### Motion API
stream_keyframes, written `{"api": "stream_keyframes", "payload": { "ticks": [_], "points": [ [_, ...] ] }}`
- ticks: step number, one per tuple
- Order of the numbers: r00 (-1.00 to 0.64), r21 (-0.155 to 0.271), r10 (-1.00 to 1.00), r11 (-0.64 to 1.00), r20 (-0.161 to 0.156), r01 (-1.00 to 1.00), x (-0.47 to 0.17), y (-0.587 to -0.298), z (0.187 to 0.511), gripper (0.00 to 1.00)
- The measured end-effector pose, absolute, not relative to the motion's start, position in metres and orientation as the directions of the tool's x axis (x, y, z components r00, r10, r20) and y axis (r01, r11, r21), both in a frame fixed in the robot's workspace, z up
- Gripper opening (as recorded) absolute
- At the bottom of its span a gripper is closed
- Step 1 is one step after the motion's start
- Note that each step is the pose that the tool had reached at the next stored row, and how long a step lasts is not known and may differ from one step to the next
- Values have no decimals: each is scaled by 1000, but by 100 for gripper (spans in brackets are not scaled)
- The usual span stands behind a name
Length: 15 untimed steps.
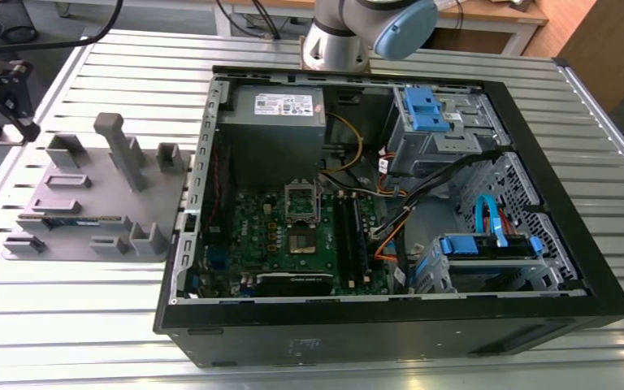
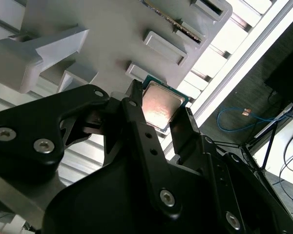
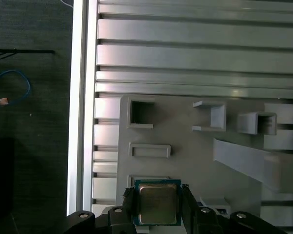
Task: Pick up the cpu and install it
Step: 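Pick up the cpu and move it towards the insertion slot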
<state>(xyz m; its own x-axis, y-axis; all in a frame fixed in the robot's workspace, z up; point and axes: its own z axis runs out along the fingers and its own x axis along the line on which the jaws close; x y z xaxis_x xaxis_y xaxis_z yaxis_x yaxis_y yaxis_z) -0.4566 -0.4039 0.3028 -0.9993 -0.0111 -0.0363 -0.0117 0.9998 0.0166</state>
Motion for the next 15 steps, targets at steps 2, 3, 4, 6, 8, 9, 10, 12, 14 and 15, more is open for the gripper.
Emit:
{"api": "stream_keyframes", "payload": {
  "ticks": [2, 3, 4, 6, 8, 9, 10, 12, 14, 15],
  "points": [
    [-999, 17, -11, 1000, -36, -12, -457, -404, 305, 47],
    [-999, 17, -11, 1000, -36, -12, -457, -404, 306, 47],
    [-999, 17, -11, 1000, -36, -12, -457, -404, 307, 47],
    [-999, 17, -11, 1000, -36, -12, -457, -404, 309, 47],
    [-999, 17, -11, 1000, -36, -12, -457, -404, 311, 47],
    [-999, 17, -11, 1000, -36, -12, -457, -404, 312, 47],
    [-999, 17, -11, 1000, -36, -12, -457, -404, 313, 47],
    [-999, 17, -11, 1000, -36, -12, -457, -404, 316, 47],
    [-999, 17, -11, 1000, -36, -12, -457, -404, 318, 47],
    [-999, 17, -11, 1000, -36, -12, -457, -404, 319, 47]
  ]
}}
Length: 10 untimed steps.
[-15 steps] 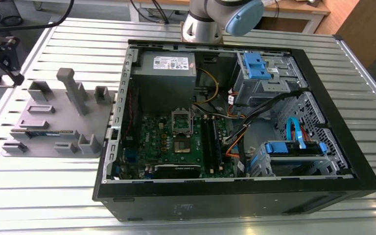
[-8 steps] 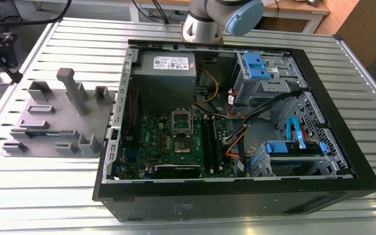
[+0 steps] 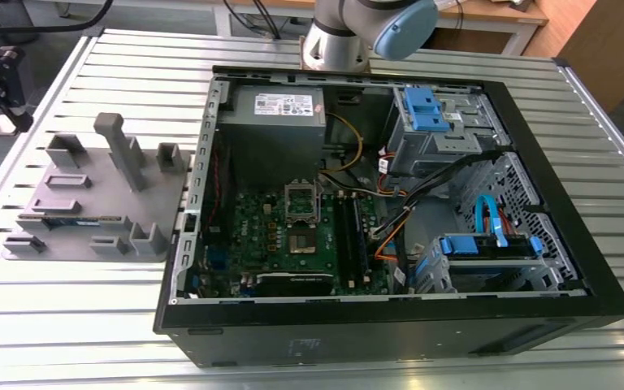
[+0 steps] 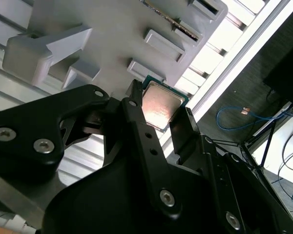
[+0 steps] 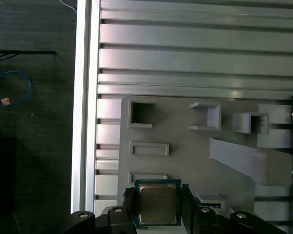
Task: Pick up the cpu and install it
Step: 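Pick up the cpu and move it towards the insertion slot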
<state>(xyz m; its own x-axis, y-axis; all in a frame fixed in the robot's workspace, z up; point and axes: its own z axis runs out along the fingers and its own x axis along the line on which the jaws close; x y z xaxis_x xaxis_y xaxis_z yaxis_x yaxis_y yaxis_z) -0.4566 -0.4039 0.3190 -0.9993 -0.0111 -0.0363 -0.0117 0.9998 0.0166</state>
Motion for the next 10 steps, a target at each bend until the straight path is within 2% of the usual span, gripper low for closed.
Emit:
{"api": "stream_keyframes", "payload": {
  "ticks": [10],
  "points": [
    [-999, 17, -11, 1000, -36, -12, -457, -404, 326, 47]
  ]
}}
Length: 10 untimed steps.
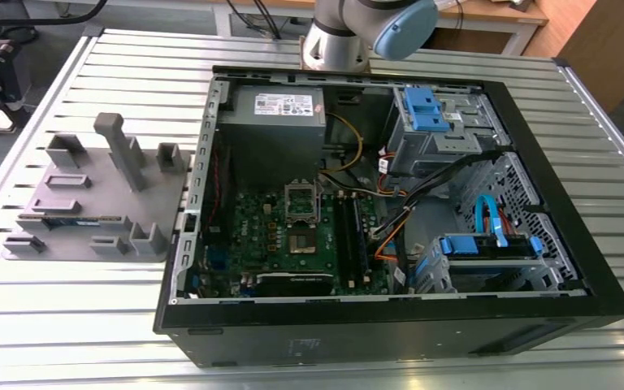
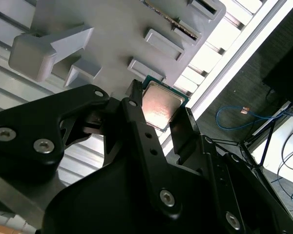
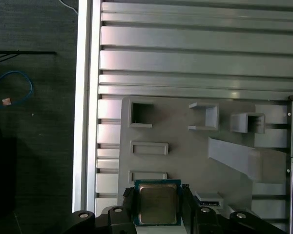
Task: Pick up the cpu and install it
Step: 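Pick up the cpu and move it towards the insertion slot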
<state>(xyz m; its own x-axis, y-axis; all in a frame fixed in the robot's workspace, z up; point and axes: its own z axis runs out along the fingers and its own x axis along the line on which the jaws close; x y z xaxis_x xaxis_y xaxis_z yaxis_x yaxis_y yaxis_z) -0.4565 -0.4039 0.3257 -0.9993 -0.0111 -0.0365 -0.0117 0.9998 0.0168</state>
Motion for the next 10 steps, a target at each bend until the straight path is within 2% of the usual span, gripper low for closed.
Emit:
{"api": "stream_keyframes", "payload": {
  "ticks": [10],
  "points": [
    [-999, 16, -11, 1000, -36, -12, -457, -404, 328, 47]
  ]
}}
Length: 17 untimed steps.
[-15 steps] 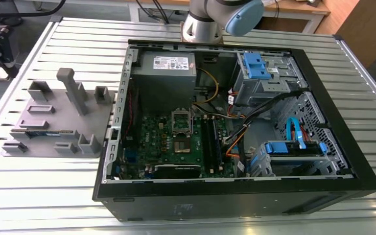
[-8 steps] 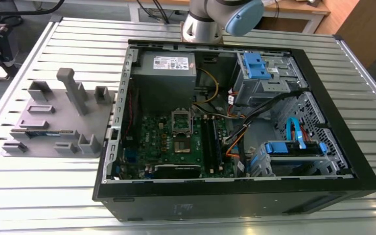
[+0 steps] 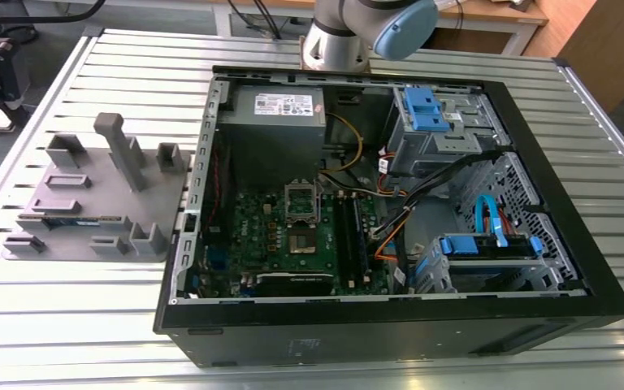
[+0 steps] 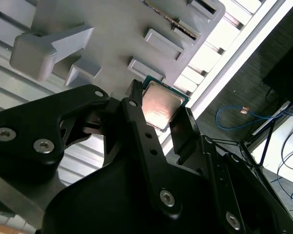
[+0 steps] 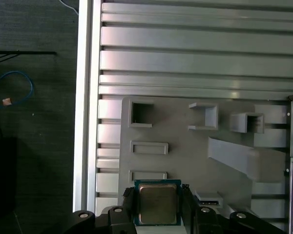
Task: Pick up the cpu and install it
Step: 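Pick up the cpu and move it towards the insertion slot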
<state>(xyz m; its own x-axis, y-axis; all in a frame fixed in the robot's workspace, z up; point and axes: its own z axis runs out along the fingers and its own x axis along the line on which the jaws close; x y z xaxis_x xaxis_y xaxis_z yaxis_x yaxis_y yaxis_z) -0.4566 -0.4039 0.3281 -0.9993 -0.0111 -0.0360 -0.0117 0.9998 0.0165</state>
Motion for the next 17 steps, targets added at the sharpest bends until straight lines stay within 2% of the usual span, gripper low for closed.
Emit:
{"api": "stream_keyframes", "payload": {
  "ticks": [17],
  "points": [
    [-999, 17, -11, 1000, -36, -12, -457, -404, 358, 47]
  ]
}}
